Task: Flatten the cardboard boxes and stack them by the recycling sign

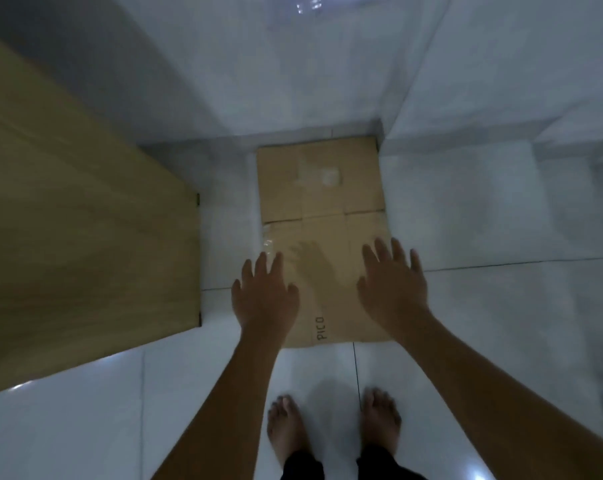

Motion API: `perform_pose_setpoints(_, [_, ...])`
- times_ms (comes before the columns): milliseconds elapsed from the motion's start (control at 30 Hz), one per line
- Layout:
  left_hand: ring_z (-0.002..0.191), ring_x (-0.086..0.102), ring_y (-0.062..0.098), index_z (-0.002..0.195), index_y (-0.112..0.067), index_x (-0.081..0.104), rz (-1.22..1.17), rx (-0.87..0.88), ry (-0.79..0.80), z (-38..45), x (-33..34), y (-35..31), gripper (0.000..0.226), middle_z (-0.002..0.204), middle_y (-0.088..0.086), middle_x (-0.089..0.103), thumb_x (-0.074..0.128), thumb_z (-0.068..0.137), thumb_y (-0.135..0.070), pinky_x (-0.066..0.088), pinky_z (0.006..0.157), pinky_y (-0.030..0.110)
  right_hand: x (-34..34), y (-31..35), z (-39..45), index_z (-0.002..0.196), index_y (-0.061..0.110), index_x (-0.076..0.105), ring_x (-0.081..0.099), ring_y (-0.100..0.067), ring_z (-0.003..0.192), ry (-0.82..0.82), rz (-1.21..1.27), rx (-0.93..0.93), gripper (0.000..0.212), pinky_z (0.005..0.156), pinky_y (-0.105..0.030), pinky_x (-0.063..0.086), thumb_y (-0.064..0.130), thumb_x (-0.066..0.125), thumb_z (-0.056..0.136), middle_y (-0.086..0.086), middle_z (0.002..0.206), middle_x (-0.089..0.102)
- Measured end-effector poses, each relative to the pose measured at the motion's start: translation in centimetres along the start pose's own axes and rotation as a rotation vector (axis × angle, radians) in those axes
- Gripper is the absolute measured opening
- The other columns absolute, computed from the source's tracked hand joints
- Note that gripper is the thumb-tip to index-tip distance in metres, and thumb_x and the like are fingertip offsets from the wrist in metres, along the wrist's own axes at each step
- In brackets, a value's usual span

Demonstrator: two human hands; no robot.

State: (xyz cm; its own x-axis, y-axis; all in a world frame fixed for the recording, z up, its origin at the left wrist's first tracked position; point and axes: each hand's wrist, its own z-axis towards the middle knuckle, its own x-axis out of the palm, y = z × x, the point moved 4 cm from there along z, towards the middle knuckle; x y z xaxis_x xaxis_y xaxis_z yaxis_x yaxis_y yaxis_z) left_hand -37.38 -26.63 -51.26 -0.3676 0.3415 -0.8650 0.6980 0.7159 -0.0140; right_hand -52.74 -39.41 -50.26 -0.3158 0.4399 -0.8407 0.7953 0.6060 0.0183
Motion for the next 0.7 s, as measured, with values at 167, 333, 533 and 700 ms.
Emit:
perform_pose_setpoints(167, [0.153, 0.018, 0.029, 0.159, -0.028, 0.023, -0.074, -0.007, -0.073, -13.4, -14.2, 0.3, 0.063, 0.166, 0.002, 0.024, 0.038, 0.101, -0.047, 0.026, 0.120, 0.051, -13.9, 2.9, -12.9, 0.147, 0.010, 0.036, 0.026, -0.034, 0.147, -0.148, 0.035, -0.125, 0.056, 0.118, -0.051, 0.024, 0.034, 0.044, 0.097, -0.012, 0.155, 0.033])
perform_pose_setpoints(333, [0.145, 0.036, 0.031, 0.155, -0.027, 0.033, -0.073, -0.030, -0.165, -25.7, -26.0, 3.4, 0.061, 0.160, 0.005, 0.036, 0.047, 0.098, -0.042, 0.035, 0.113, 0.050, -23.6, 6.7, -25.3, 0.137, 0.007, 0.046, 0.036, -0.035, 0.139, -0.188, 0.025, -0.241, 0.049, 0.111, -0.049, 0.034, 0.031, 0.050, 0.094, -0.011, 0.145, 0.042])
perform_pose_setpoints(533, [0.135, 0.049, 0.032, 0.143, -0.026, 0.053, -0.135, -0.157, -0.267, -35.6, -31.9, 12.9, 0.060, 0.145, 0.005, 0.056, 0.062, 0.084, -0.031, 0.042, 0.104, 0.050, -28.6, 16.4, -33.4, 0.121, 0.009, 0.060, 0.052, -0.038, 0.122, -0.290, 0.052, -0.372, 0.051, 0.098, -0.049, 0.044, 0.036, 0.034, 0.087, -0.012, 0.127, 0.057])
perform_pose_setpoints(700, [0.154, 0.019, 0.024, 0.158, -0.034, 0.026, -0.171, -0.294, -0.366, -40.5, -34.7, 25.7, 0.064, 0.166, -0.004, 0.025, 0.046, 0.097, -0.038, 0.025, 0.120, 0.049, -30.3, 30.4, -37.9, 0.120, 0.009, 0.066, 0.058, -0.038, 0.121, -0.309, 0.046, -0.538, 0.054, 0.095, -0.052, 0.050, 0.035, 0.035, 0.083, -0.016, 0.128, 0.063])
